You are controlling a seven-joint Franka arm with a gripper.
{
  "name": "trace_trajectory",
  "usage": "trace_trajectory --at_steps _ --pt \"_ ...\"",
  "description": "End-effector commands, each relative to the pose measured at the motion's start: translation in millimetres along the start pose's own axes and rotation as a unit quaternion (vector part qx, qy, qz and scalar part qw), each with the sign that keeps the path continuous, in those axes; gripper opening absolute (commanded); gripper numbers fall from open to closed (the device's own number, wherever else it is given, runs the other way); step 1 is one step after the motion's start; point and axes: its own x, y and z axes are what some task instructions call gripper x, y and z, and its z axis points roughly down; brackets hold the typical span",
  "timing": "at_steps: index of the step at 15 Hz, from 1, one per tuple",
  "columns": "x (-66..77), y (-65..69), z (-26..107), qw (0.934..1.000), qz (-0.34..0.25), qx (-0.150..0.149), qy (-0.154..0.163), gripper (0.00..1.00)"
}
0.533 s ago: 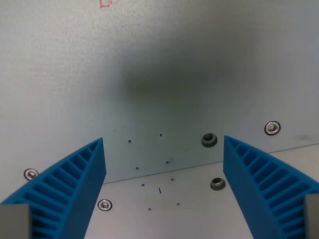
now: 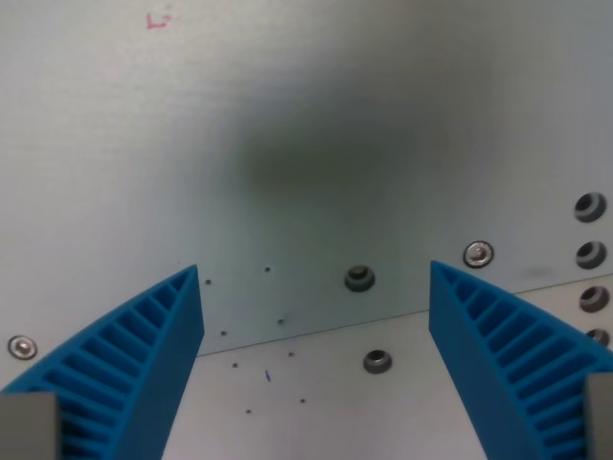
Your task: Move in base negative y
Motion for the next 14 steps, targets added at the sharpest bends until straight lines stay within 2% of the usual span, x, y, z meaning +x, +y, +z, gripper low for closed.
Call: trace_trajectory --at_steps 1,14 --pt "10.9 15.1 0.6 1.0000 -0.005 0.003 0.000 1.00" --pt "35.3 79.9 2.1 1.0000 -0.005 0.003 0.000 1.00"
